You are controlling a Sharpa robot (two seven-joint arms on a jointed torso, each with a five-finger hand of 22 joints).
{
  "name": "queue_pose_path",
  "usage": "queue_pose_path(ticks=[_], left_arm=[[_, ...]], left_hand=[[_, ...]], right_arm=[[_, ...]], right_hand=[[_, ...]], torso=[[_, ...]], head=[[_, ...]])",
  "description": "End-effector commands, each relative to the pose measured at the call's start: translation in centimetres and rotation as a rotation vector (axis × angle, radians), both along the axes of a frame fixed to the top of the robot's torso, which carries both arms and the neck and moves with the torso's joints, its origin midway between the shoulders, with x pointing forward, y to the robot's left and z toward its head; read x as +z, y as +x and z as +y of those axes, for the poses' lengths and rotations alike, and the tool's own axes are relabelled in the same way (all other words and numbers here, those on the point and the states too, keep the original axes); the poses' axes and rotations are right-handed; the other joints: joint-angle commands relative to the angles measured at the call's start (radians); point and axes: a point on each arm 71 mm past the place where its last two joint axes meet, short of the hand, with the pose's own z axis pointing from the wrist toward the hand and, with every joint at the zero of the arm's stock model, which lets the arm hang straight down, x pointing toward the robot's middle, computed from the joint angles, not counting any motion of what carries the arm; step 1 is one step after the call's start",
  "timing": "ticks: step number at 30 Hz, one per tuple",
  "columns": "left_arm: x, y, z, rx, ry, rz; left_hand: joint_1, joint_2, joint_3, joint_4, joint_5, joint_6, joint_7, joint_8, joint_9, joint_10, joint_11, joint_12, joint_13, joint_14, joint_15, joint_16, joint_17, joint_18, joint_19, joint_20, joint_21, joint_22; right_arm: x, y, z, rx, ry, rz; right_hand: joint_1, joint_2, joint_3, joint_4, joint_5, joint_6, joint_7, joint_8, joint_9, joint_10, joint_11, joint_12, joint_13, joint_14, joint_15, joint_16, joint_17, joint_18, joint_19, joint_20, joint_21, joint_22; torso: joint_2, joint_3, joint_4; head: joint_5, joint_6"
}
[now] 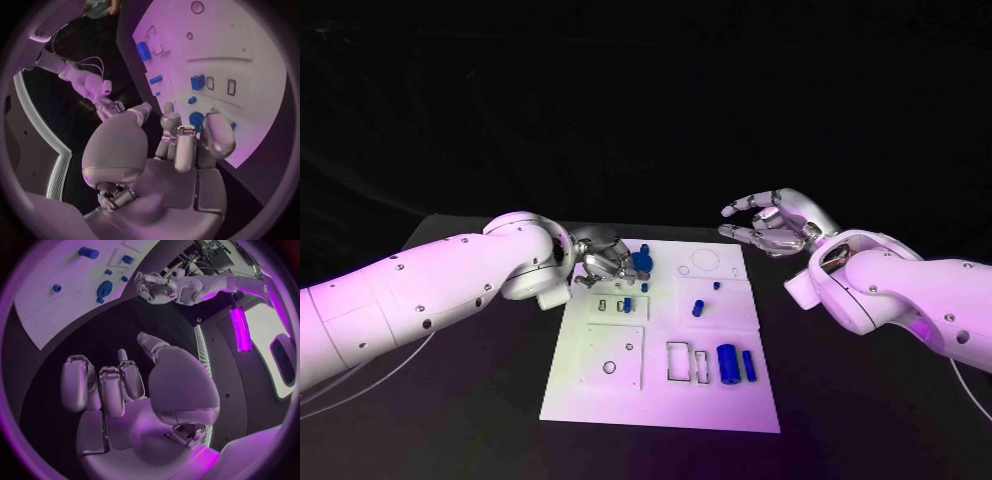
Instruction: Assemble the parts on the task board
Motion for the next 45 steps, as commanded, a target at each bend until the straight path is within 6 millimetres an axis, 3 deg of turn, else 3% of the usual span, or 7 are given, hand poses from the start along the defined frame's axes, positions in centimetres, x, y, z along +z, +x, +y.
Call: queue_pose_path(ticks=[1, 13, 45], left_arm=[[-0.6, 0.2, 0.3, 0.013, 0.222, 0.020], [-0.5, 0.8, -1.2, -0.001, 0.339, -0.007], [-1.9, 1.0, -2.6, -0.064, 0.445, 0.046]], left_hand=[[-0.023, -0.001, -0.019, 0.002, -0.004, -0.011, -0.002, 0.017, 0.016, 0.006, -0.002, 0.024, 0.025, 0.098, -0.007, 0.003, 0.232, -0.015, 0.002, -0.008, 0.006, 0.005], [-0.058, 0.008, -0.046, 0.002, -0.005, -0.024, -0.003, 0.030, 0.031, -0.008, -0.003, 0.028, 0.023, 0.096, -0.008, 0.000, 0.226, -0.015, -0.001, -0.009, 0.008, 0.008], [-0.068, 0.023, -0.064, 0.001, -0.002, -0.021, -0.009, 0.055, 0.054, -0.013, -0.007, 0.033, 0.022, 0.096, -0.011, 0.001, 0.226, -0.016, -0.002, -0.011, 0.013, 0.017]], right_arm=[[-0.1, 0.1, -0.1, 0.009, 0.008, 0.025], [-0.3, 0.4, -0.7, -0.010, -0.001, 0.033], [-0.6, 0.8, -0.9, -0.019, -0.012, 0.044]], right_hand=[[0.005, 0.002, 0.000, 0.000, 0.006, 0.008, 0.002, 0.004, 0.001, -0.007, -0.001, -0.002, 0.055, 0.065, 0.006, -0.005, 0.107, 0.007, -0.007, -0.001, -0.002, 0.039], [0.004, 0.001, -0.002, 0.002, 0.010, 0.011, 0.002, 0.007, 0.002, -0.007, -0.002, -0.003, 0.055, 0.065, 0.006, -0.006, 0.106, 0.007, -0.007, -0.001, -0.003, 0.038], [0.002, 0.001, -0.004, 0.004, 0.016, 0.013, 0.001, 0.009, 0.003, -0.007, -0.003, -0.002, 0.055, 0.065, 0.005, -0.006, 0.105, 0.007, -0.009, -0.002, -0.006, 0.037]], torso=[[-0.001, 0.0017, -0.0010], [0.001, -0.0007, -0.0015], [0.002, 0.0003, -0.0005]], head=[[0.001, -0.004], [0.001, -0.007], [-0.005, -0.022]])
